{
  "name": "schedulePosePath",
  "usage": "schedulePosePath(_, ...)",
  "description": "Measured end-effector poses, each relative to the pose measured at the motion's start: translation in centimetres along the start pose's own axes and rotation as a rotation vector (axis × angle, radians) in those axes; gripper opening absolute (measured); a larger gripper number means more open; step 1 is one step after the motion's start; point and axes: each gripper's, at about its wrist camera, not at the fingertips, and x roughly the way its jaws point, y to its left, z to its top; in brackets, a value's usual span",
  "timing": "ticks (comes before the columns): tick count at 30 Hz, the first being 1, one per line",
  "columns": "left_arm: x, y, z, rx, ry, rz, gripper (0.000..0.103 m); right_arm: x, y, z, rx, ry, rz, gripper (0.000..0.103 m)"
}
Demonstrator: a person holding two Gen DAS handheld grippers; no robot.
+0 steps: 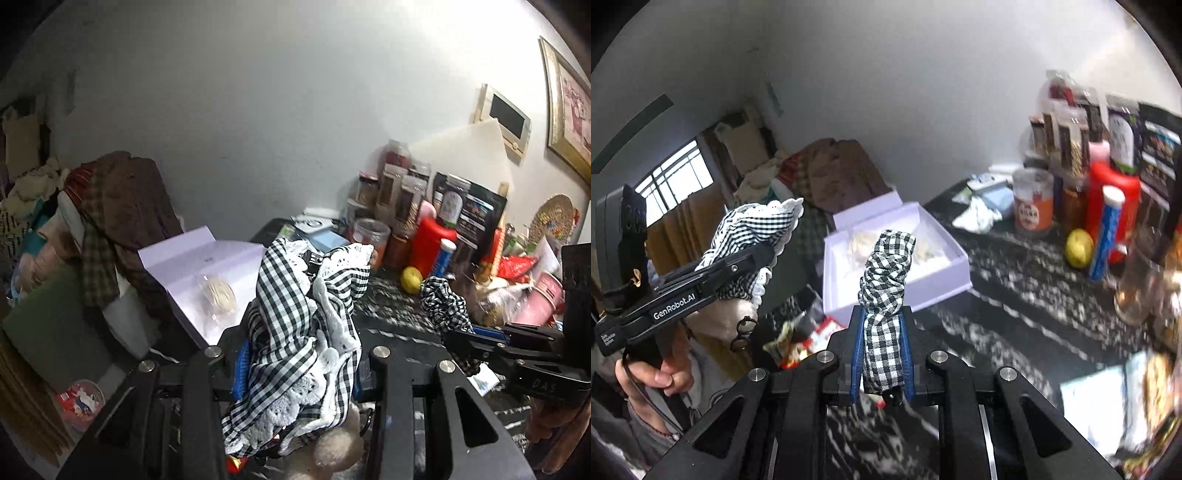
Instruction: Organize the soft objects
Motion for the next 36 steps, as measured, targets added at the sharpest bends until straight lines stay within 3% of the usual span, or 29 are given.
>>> schedulePosePath(21,7.0,5.2,6.4,-0.009,-0.010,0.097,0.040,7.9,-0.1,9.1,-0.091,-0.012,0.073,0.018)
schedulePosePath(36,14.0,7.7,8.2,-0.006,0.067,0.133,0.040,14.9,-1.0,12.3,-0.116,0.019,0.100,0.018)
